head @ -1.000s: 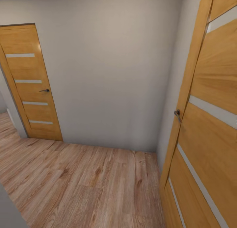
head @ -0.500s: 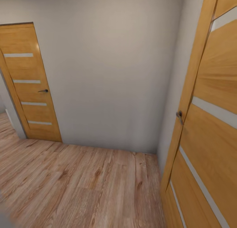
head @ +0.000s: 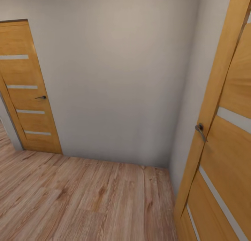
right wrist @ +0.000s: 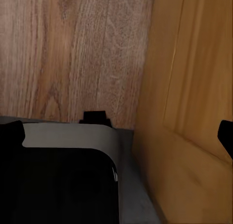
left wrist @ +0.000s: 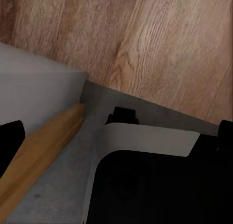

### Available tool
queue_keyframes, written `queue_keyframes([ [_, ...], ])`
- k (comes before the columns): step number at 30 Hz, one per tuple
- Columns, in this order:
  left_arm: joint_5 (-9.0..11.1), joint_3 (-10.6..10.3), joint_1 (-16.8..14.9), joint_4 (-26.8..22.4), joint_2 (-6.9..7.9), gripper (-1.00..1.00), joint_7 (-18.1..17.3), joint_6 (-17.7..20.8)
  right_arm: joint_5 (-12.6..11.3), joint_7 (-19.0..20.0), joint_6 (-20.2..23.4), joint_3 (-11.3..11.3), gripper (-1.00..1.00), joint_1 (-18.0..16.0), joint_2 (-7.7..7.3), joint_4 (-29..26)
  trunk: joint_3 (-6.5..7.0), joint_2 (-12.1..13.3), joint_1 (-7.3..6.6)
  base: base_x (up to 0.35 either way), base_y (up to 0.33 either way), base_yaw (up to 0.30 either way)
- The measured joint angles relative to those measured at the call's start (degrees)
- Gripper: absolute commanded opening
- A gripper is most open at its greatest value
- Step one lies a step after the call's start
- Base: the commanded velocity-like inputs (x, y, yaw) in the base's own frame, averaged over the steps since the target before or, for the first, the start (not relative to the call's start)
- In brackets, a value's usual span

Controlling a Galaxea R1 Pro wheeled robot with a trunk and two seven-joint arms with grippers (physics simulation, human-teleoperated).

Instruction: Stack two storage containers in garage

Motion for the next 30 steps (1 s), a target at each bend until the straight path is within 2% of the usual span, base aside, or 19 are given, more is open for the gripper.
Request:
queue_keyframes([
  [2,0.0,0.0,0.0,0.0,0.00,1.00,0.0,0.0,0.0,0.0,0.0,0.0,1.00,0.0,0.00,0.0,0.00,0.0,0.00,0.321,0.061,0.000],
  [18,0.0,0.0,0.2,-0.1,-0.08,1.00,0.0,-0.1,0.2,0.0,-0.1,0.0,1.00,0.2,0.00,0.0,0.00,0.0,0.03,0.016,0.000,0.000],
  [30,0.0,0.0,0.2,0.0,-0.07,1.00,0.0,-0.1,0.2,0.0,-0.1,0.0,1.00,0.2,0.00,0.0,0.00,0.0,0.00,0.277,0.000,0.000],
])
